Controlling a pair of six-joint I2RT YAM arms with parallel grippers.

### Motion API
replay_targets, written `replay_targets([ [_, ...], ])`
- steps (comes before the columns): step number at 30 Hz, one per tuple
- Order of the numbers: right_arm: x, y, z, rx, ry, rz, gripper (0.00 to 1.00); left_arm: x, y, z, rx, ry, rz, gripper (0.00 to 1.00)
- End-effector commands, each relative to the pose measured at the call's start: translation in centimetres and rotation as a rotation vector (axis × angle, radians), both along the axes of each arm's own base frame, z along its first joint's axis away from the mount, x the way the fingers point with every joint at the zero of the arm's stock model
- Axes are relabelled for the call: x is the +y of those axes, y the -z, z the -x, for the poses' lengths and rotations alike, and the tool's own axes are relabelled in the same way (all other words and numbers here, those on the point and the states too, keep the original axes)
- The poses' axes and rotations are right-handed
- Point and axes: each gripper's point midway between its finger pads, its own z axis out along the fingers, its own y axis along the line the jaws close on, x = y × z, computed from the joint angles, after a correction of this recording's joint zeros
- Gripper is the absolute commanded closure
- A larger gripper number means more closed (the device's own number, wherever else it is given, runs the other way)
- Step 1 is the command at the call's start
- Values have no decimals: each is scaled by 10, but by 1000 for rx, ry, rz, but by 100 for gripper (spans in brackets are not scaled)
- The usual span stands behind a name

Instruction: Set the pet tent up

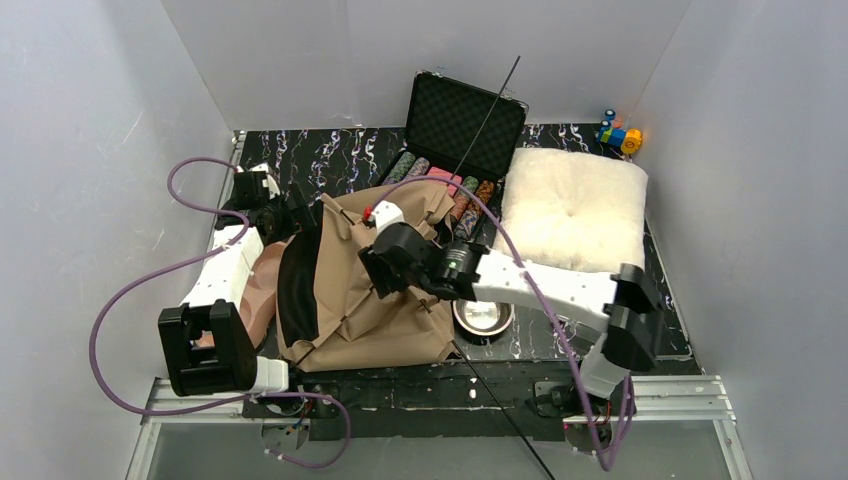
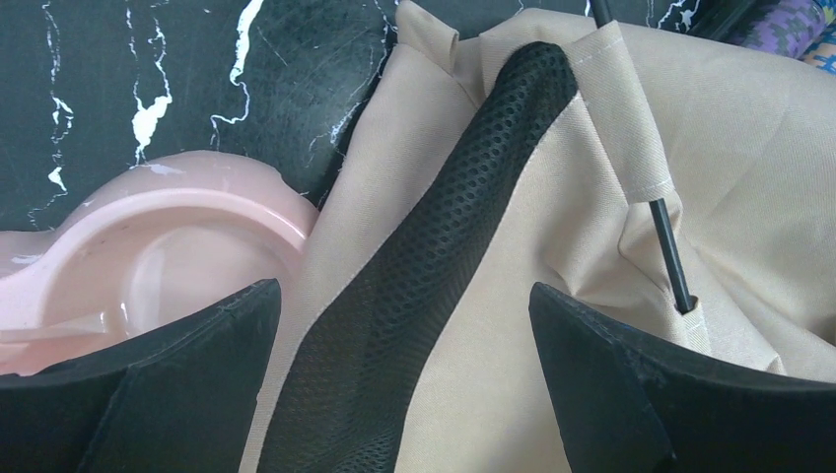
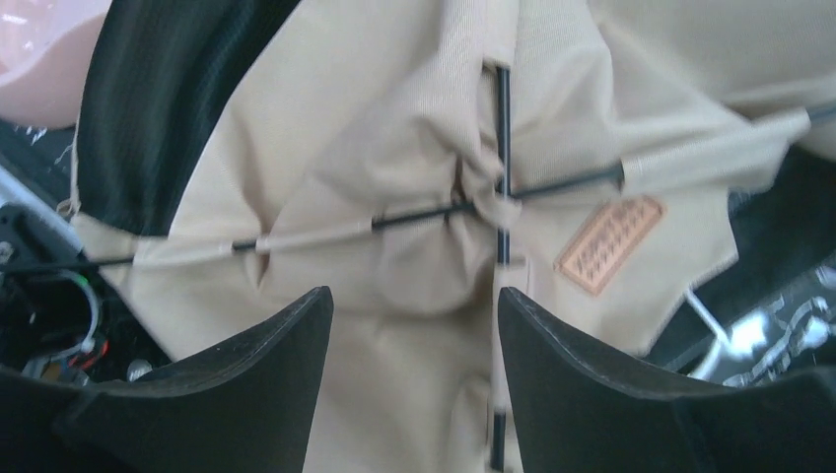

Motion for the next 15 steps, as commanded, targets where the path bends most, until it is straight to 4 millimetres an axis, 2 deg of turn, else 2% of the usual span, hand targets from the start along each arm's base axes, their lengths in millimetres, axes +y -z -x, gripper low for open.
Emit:
replay_targets([
  [1, 48, -13, -37, -96, -91, -60, 31, 9, -12, -7, -35, -10, -11, 2],
  [5, 62, 7, -70, -142, -58, -21, 32, 7, -15, -7, -48, -6, 8, 2],
  [9, 65, 24, -95, -138, -23, -8, 33, 6, -19, -7, -66, -6, 14, 2],
  [15, 70, 53, -106, -91, -43, 18, 35, 2, -23, -8, -80, 5, 33, 2],
])
